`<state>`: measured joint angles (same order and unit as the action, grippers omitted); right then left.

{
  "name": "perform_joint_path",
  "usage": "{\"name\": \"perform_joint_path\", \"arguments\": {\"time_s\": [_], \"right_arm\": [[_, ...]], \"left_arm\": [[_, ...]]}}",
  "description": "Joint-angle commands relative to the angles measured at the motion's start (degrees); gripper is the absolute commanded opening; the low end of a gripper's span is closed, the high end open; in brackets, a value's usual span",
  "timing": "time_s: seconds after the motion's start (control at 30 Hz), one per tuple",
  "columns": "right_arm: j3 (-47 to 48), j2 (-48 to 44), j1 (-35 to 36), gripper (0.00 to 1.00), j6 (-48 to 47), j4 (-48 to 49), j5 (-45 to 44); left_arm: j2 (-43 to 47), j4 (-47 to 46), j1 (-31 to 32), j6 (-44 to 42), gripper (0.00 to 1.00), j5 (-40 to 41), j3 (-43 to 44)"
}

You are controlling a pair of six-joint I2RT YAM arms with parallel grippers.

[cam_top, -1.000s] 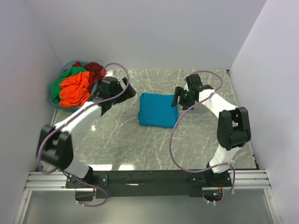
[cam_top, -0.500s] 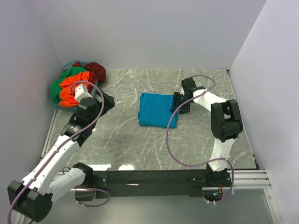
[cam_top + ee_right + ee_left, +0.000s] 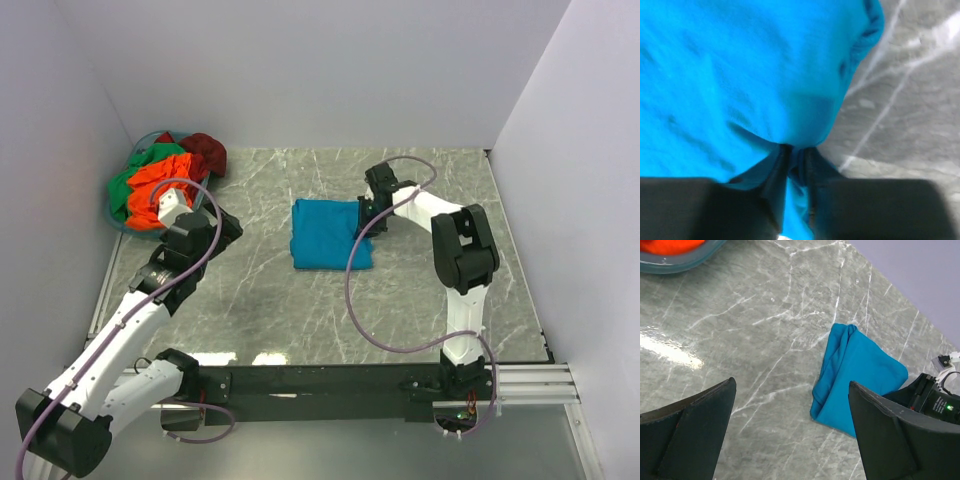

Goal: Fold and stack the t-shirts
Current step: Neatly place the folded tshirt to the corner

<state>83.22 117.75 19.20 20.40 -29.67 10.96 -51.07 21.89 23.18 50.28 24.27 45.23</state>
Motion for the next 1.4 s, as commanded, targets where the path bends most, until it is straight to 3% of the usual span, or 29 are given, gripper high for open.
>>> {"name": "perform_joint_path", "arguments": {"time_s": [0.0, 0.1, 0.33, 0.47, 0.83, 1.37], "right_arm": [[3.2, 4.4, 0.7, 0.09, -0.8, -1.8, -4.7], [6.3, 5.1, 0.5, 0.01, -2.9, -4.1, -10.1], [15.3, 6.2, -2.4, 0.00, -10.5, -9.3, -21.3], [18.1, 7.3, -6.3, 0.00, -13.2, -10.1, -24.0], [38.5, 17.7, -15.7, 0.00, -20.0, -16.2, -29.4], [42.6, 22.3, -22.9, 0.00, -30.6, -9.3, -38.4]], "left_arm": [[1.7, -0.1, 0.0, 0.5, 0.99, 2.8, 0.4], [2.5, 0.1, 0.0, 0.0, 0.99, 3.9, 0.3], [4.1, -0.5, 0.0, 0.1, 0.99, 6.9, -1.1], [3.7, -0.5, 0.0, -0.3, 1.00, 8.9, -1.7], [1.9, -3.3, -0.1, -1.6, 0.99, 10.6, -3.2], [-6.5, -10.3, -0.1, -3.6, 0.99, 9.5, -2.1]]}}
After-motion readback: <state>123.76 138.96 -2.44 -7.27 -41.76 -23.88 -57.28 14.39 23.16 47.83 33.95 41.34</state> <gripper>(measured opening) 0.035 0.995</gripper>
